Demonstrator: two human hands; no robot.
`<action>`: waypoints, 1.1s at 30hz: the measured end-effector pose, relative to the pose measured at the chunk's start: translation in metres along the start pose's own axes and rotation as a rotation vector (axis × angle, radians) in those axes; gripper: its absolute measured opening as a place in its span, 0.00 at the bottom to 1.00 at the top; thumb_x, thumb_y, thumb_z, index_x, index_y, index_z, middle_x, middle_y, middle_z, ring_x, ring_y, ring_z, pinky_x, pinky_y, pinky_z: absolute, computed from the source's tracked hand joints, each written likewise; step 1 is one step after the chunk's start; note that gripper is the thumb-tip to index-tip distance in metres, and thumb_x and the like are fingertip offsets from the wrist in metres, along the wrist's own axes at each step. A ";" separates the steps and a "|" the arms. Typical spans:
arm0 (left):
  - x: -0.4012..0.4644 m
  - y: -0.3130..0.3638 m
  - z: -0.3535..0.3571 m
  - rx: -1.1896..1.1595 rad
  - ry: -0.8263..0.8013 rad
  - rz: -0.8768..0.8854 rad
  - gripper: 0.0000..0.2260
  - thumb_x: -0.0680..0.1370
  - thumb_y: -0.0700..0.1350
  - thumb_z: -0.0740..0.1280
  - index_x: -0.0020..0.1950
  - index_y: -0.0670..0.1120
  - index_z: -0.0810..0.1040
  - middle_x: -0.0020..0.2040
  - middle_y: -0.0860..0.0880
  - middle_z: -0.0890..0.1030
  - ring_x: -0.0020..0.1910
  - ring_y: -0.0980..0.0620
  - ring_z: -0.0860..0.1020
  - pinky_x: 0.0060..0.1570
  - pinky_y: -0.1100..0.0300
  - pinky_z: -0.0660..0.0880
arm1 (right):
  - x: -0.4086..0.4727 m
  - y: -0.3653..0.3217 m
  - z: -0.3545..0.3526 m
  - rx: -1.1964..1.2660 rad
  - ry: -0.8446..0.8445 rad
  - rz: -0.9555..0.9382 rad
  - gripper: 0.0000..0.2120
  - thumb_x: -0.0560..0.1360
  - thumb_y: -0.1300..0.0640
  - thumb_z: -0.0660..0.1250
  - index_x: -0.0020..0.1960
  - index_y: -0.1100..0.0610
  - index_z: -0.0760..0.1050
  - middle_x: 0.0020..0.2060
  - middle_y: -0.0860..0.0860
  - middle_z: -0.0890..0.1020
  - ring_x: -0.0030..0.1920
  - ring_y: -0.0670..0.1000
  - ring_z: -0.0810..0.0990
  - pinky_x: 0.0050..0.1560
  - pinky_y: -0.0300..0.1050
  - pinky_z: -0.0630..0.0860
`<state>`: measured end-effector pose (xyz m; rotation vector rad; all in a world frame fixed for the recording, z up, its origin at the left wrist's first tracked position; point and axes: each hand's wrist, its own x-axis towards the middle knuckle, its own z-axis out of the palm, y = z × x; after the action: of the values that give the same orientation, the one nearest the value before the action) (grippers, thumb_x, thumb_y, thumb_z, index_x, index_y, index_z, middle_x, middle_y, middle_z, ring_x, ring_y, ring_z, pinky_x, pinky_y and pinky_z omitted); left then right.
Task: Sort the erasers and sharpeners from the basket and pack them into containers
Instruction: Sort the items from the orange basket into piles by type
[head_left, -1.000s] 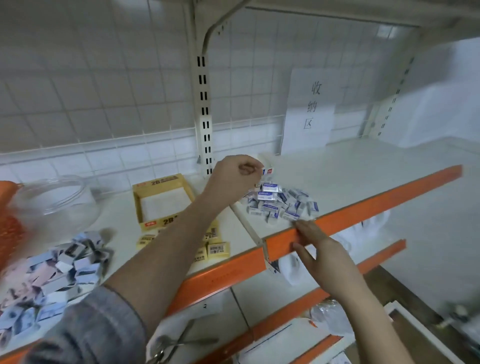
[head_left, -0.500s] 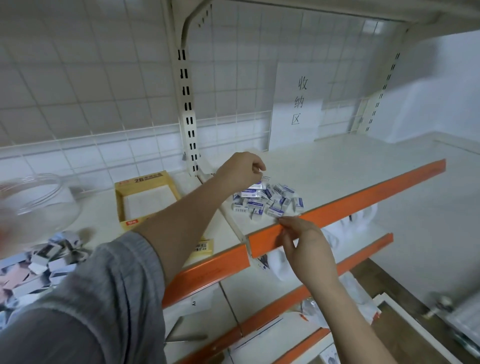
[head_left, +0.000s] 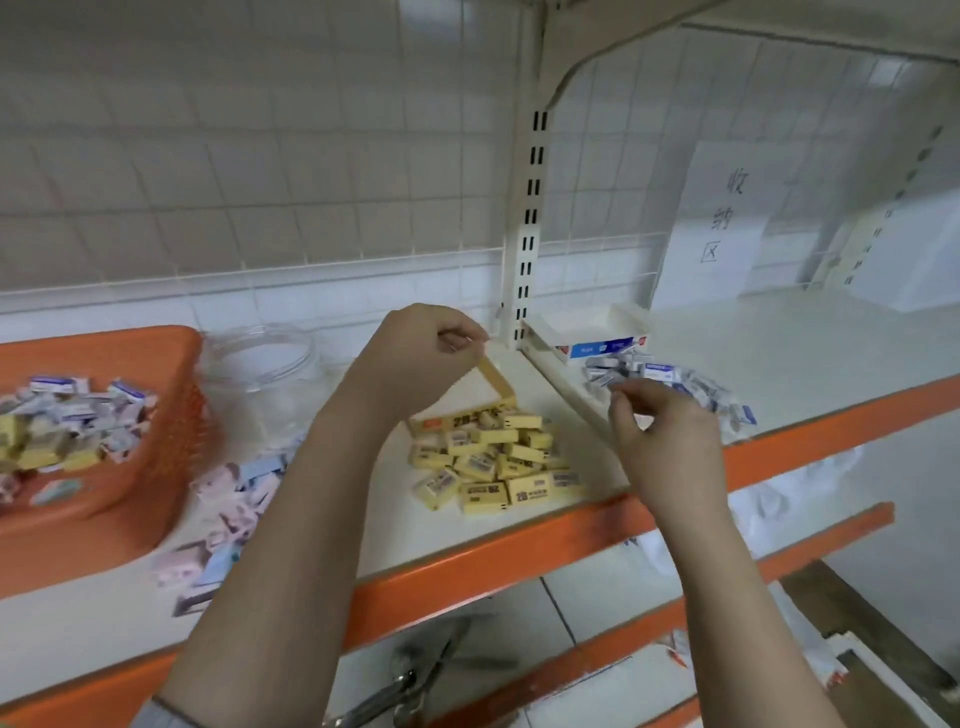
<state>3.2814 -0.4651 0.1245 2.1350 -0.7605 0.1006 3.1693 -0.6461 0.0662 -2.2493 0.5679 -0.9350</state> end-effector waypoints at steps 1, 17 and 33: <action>-0.013 -0.012 -0.020 0.011 0.018 0.000 0.06 0.76 0.45 0.66 0.45 0.55 0.81 0.43 0.58 0.80 0.42 0.65 0.77 0.37 0.76 0.70 | -0.005 -0.017 0.010 0.026 0.000 -0.021 0.10 0.76 0.59 0.63 0.53 0.57 0.82 0.47 0.51 0.84 0.48 0.50 0.82 0.45 0.36 0.69; -0.186 -0.172 -0.271 0.266 0.308 -0.224 0.07 0.75 0.44 0.67 0.46 0.56 0.81 0.37 0.66 0.76 0.38 0.69 0.75 0.37 0.76 0.68 | -0.076 -0.296 0.183 0.123 -0.321 -0.354 0.08 0.75 0.59 0.64 0.46 0.55 0.83 0.41 0.50 0.84 0.42 0.50 0.81 0.47 0.45 0.76; -0.205 -0.195 -0.285 0.199 0.406 -0.289 0.07 0.76 0.43 0.67 0.47 0.54 0.82 0.37 0.62 0.79 0.43 0.69 0.75 0.37 0.79 0.67 | -0.047 -0.319 0.312 -0.946 -0.986 -0.637 0.21 0.72 0.60 0.70 0.64 0.64 0.71 0.60 0.58 0.77 0.59 0.57 0.76 0.57 0.46 0.73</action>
<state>3.2760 -0.0640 0.1048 2.2848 -0.2090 0.4557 3.4160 -0.2722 0.0926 -3.3906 -0.2715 0.4331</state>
